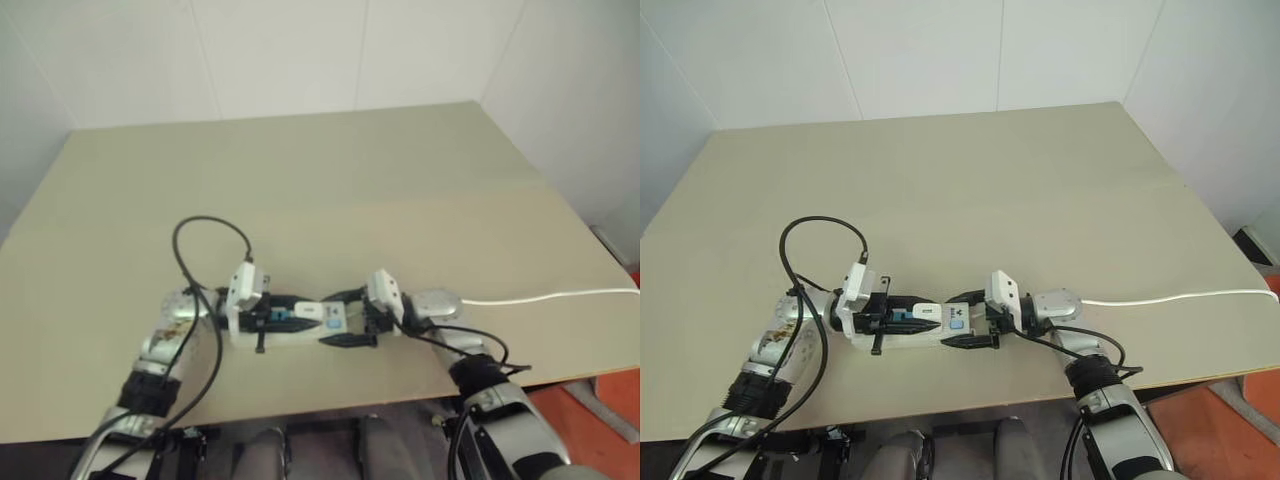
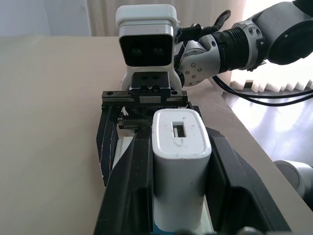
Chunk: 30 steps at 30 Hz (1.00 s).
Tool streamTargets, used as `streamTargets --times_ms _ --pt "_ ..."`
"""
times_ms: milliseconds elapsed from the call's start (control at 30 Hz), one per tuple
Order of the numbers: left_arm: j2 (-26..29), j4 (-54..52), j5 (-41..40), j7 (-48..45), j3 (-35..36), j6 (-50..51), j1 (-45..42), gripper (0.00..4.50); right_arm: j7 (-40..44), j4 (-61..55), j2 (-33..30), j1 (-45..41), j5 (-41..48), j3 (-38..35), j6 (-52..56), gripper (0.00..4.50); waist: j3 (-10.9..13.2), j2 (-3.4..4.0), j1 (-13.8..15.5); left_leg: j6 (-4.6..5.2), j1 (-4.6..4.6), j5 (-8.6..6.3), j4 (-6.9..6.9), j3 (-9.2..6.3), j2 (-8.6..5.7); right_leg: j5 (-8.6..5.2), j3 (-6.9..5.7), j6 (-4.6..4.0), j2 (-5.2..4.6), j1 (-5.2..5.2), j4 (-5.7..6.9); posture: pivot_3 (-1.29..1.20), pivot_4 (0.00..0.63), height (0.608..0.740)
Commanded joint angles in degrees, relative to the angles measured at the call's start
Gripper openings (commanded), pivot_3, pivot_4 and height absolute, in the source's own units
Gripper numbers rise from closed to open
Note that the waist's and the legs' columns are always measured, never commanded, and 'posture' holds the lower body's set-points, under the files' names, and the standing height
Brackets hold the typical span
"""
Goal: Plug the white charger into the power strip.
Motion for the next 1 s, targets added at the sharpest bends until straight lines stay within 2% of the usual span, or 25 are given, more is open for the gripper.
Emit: streamTargets --times_ms 33,333,767,1000 --pt "3.3 2.3 2.3 -1.5 0.5 -1.6 2.0 1.01 0.5 -0.6 -0.8 0.0 -0.1 -0.3 -0.3 3.41 0.0 0.00 0.0 0.00 0.00 0.00 -0.01 0.02 0.05 0.05 0.00 -0.01 0.06 0.01 -0.08 0.00 0.150 0.740" --pt "4.9 3.0 2.5 -0.4 1.1 -2.3 3.3 1.01 0.3 -0.4 -0.9 0.1 -0.1 -0.3 -0.5 3.41 0.0 0.01 0.0 -0.01 0.05 -0.01 -0.04 0.08 0.46 0.18 0.05 -0.11 0.51 0.03 -0.23 0.00 0.150 0.740" --pt "8.3 2.7 3.4 0.0 0.6 -2.9 6.5 1.01 0.3 -0.2 -1.3 -0.1 0.2 -0.2 -0.4 3.41 -0.1 0.02 0.0 -0.02 0.33 -0.02 -0.32 0.34 0.57 0.20 0.39 -0.15 0.65 0.04 -0.24 0.00 0.150 0.740" --pt "8.2 3.2 4.0 0.9 -0.6 -3.4 6.3 1.01 0.1 -0.1 -1.5 -0.1 0.2 0.0 -0.5 3.41 -0.1 0.02 0.0 -0.02 0.38 -0.02 -0.40 0.44 0.60 0.21 0.49 -0.17 0.69 0.02 -0.25 0.00 0.150 0.740"
